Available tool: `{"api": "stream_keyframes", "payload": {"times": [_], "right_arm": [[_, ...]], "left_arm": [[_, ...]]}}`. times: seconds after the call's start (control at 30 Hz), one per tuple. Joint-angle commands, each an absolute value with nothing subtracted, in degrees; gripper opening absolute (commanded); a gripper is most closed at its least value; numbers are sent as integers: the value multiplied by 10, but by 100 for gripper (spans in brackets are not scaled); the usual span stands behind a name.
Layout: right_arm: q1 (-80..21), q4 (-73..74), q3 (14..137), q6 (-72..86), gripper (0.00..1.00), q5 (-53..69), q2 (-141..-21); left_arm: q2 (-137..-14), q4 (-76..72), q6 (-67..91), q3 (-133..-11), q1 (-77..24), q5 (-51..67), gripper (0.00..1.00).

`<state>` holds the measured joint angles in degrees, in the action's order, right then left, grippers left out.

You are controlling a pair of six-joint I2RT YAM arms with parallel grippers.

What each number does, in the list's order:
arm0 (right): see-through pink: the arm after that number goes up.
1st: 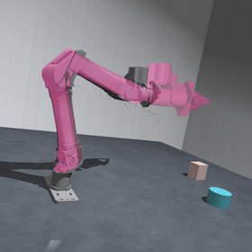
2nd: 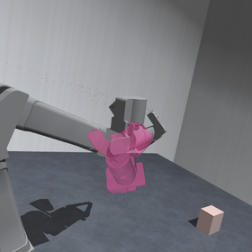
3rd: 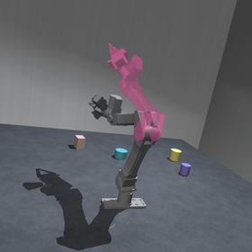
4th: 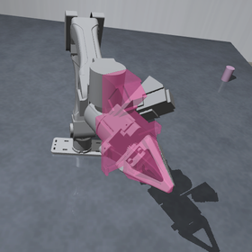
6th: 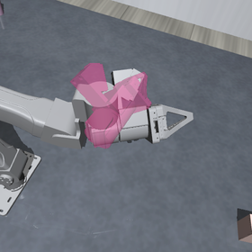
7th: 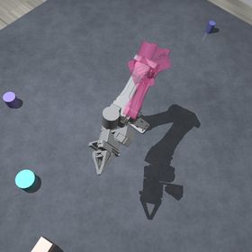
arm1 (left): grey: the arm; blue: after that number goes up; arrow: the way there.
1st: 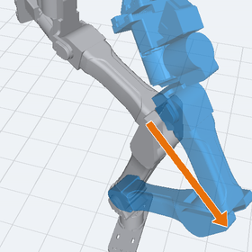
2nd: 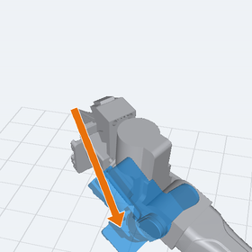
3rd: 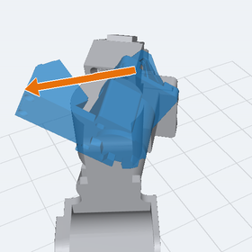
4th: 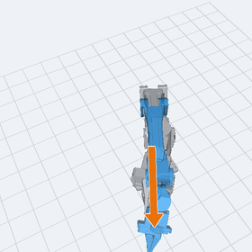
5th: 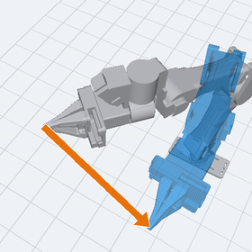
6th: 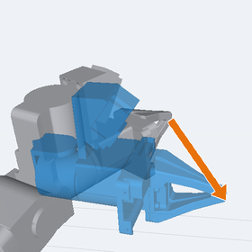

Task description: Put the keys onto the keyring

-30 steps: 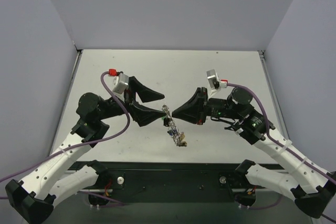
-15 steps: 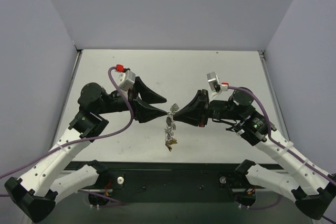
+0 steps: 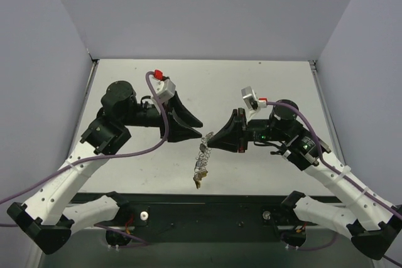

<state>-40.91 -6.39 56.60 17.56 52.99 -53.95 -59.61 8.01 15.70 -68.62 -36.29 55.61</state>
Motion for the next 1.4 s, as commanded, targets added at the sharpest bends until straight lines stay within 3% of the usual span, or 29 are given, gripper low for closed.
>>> {"api": "stream_keyframes", "payload": {"times": [0.0,0.23,0.77,0.97,1.0,1.13,1.37], "right_arm": [[-403,-86,605,156,0,555,-537],[-403,-73,619,153,0,565,-554],[-403,-64,624,147,0,564,-570],[-403,-62,623,143,0,561,-570],[-403,-61,623,143,0,562,-571],[-403,-61,623,142,0,561,-573],[-403,-60,622,142,0,558,-571]], "left_arm": [[-626,247,56,-762,-376,570,47],[-654,354,-14,-807,-394,545,45],[-677,367,-30,-821,-414,525,34],[-664,356,-32,-828,-413,490,40],[-664,354,-30,-830,-414,487,46],[-656,349,-28,-831,-413,480,52],[-662,353,-28,-832,-413,491,45]]}}
